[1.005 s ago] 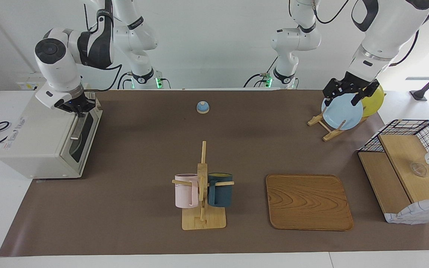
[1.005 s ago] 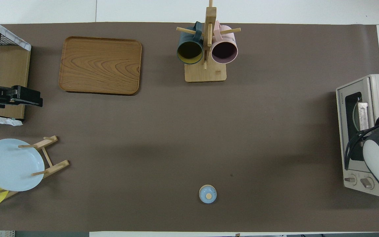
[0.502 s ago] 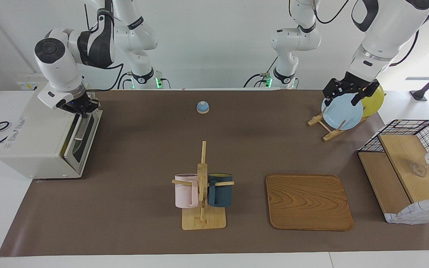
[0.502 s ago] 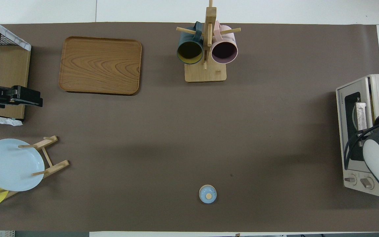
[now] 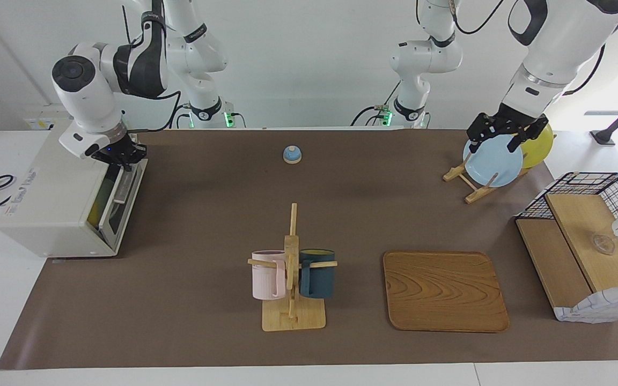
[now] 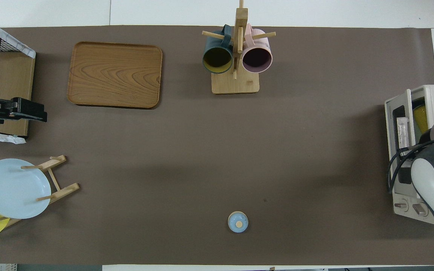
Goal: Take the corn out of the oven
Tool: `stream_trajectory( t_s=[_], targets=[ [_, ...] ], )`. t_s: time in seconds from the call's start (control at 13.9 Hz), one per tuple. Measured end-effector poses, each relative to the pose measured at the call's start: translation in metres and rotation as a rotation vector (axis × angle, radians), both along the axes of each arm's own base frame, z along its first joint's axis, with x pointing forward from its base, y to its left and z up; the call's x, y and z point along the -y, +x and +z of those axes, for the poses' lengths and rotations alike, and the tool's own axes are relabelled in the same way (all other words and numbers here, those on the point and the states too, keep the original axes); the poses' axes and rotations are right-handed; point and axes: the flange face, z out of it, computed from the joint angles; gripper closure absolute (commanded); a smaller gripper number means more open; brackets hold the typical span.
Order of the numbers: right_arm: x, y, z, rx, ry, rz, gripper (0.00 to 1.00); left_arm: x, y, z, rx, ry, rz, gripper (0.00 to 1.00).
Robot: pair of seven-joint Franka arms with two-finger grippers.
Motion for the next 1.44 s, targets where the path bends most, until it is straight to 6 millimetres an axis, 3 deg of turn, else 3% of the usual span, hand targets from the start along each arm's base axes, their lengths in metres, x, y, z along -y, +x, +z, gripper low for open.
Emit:
stream_trajectory(
  t_s=[0.43, 1.44],
  targets=[
    [-0.032, 0.008, -0.018, 0.015, 0.023, 0.008, 1.00, 0.000, 0.000, 0.000, 0.000, 0.000, 0.000, 0.00],
    [-0.057, 0.013, -0.047, 0.034, 0.052, -0.005, 1.00, 0.000, 0.000, 0.000, 0.000, 0.000, 0.001, 0.00]
  ],
)
